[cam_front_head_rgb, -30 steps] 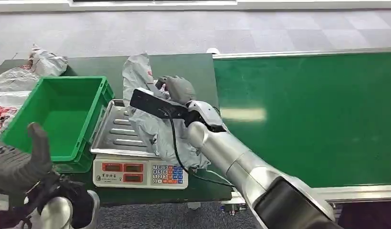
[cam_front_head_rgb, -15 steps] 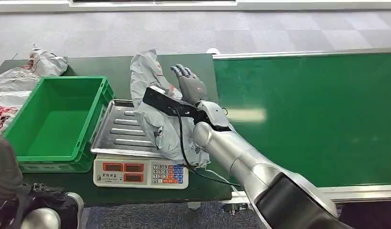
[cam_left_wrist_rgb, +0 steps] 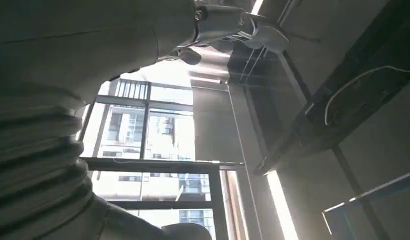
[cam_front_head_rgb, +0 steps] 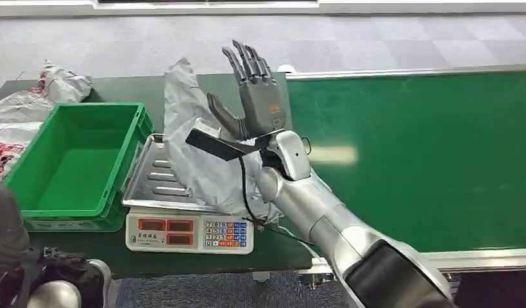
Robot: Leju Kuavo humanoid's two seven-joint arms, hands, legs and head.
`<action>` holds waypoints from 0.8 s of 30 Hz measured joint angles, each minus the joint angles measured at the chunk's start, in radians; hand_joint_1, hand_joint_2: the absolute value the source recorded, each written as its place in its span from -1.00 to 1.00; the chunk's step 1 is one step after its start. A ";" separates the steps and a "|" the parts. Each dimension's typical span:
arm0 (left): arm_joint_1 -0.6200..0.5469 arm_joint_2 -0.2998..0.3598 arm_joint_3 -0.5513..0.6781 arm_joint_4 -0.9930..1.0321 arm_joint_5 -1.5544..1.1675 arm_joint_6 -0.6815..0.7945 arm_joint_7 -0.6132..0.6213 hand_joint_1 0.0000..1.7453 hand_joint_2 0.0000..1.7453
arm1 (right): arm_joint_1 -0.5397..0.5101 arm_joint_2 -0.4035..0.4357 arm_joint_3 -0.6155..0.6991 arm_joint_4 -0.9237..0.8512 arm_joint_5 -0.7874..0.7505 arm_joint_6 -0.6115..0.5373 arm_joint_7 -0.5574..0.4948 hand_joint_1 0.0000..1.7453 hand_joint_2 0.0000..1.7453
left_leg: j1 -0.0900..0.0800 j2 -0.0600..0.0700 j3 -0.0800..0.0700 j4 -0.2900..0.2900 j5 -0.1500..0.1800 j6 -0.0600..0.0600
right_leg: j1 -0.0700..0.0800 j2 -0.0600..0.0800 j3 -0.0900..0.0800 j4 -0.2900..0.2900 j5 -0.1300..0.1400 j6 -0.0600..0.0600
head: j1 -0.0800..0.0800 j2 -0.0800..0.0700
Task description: Moved the parcel from conveyor to table for the left to box.
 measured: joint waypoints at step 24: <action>-0.001 0.000 0.000 0.008 -0.007 0.000 0.000 -1.00 1.00 | 0.050 0.007 -0.134 -0.070 0.091 0.000 -0.013 -1.00 1.00 | 0.000 0.002 0.000 0.000 0.000 0.000 | 0.000 0.001 0.000 0.000 0.000 0.000 | 0.000 0.000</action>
